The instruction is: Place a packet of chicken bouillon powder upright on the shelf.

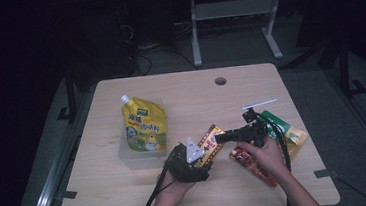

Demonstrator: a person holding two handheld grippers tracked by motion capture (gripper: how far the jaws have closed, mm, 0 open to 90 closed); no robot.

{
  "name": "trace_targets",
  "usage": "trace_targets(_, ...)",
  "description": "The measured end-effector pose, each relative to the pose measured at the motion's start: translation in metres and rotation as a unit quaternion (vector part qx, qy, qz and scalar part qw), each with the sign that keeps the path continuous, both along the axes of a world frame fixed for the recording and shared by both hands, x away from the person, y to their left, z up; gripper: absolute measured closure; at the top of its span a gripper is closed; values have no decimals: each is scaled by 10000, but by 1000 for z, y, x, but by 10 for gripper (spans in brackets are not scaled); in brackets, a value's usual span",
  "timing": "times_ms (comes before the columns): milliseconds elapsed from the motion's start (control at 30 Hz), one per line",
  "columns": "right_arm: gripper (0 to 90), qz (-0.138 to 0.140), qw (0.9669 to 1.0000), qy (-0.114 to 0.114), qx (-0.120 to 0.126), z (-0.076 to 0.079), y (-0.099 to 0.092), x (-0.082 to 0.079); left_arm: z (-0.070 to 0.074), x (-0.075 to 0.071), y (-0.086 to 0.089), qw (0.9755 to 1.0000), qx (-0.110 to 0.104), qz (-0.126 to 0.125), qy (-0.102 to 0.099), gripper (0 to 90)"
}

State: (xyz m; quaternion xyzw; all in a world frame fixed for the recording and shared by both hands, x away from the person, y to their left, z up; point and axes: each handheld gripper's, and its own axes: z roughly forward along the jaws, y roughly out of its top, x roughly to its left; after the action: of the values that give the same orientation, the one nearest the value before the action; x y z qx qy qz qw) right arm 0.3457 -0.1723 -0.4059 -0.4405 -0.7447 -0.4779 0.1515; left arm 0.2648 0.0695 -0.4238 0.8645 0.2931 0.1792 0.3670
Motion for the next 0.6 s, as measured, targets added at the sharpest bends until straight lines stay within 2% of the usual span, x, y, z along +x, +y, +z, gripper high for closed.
trace_targets(100,640,108,9999,-71,68,6,3,-1,-2,0,-2,10000,-23,-7,12,303)
trace_targets(167,652,145,9999,-90,28,9,5,-2,-3,-1,-3,10000,-47,-13,-1,298)
trace_targets(367,668,287,9988,-386,-112,15,10,-3,-3,0,-1,9999,-43,-127,10,282)
trace_targets(567,673,343,9974,-582,-252,22,12,-5,-2,-2,3,9997,-84,-174,115,277)
trace_targets(600,673,335,9965,-689,-328,25,13,-5,-2,-2,3,9997,-78,-179,113,278)
